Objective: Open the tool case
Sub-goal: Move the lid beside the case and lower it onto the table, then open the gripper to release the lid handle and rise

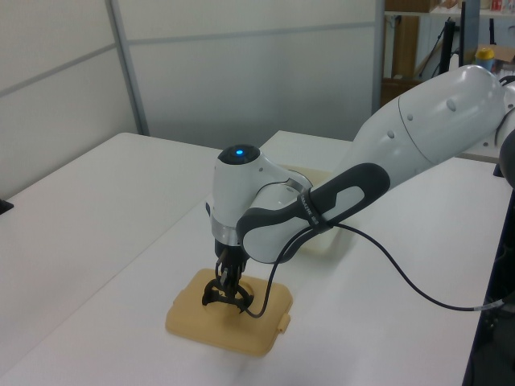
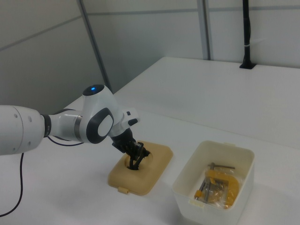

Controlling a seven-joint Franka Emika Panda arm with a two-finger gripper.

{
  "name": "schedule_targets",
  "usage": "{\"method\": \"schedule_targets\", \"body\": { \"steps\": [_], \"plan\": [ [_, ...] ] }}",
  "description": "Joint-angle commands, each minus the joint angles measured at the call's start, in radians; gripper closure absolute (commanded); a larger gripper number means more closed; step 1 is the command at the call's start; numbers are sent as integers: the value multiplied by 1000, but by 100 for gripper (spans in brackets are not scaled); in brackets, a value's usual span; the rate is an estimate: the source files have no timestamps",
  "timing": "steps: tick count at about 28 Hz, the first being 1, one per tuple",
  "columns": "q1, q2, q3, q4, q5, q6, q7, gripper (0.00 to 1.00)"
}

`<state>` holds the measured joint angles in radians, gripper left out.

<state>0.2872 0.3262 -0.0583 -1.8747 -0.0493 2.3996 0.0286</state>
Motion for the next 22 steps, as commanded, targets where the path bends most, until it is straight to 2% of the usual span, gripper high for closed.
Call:
{"method": "schedule_targets", "body": {
  "steps": [1,3,4,5,7,9,14,22],
  "plan": [
    [9,-7,-12,-14,-29,19,33,96],
    [7,-9,-14,-11,-27,9,30,87],
    [6,-12,-14,-9,-27,1,27,76],
    [4,-13,-15,-8,-29,-8,25,56],
    [4,-19,-17,18,-27,-46,28,0],
    [4,-35,-18,63,-29,-184,22,0],
    [-11,-87,-25,146,-21,-341,10,0],
    [-45,-197,-26,150,-21,-442,-12,0]
  ]
}}
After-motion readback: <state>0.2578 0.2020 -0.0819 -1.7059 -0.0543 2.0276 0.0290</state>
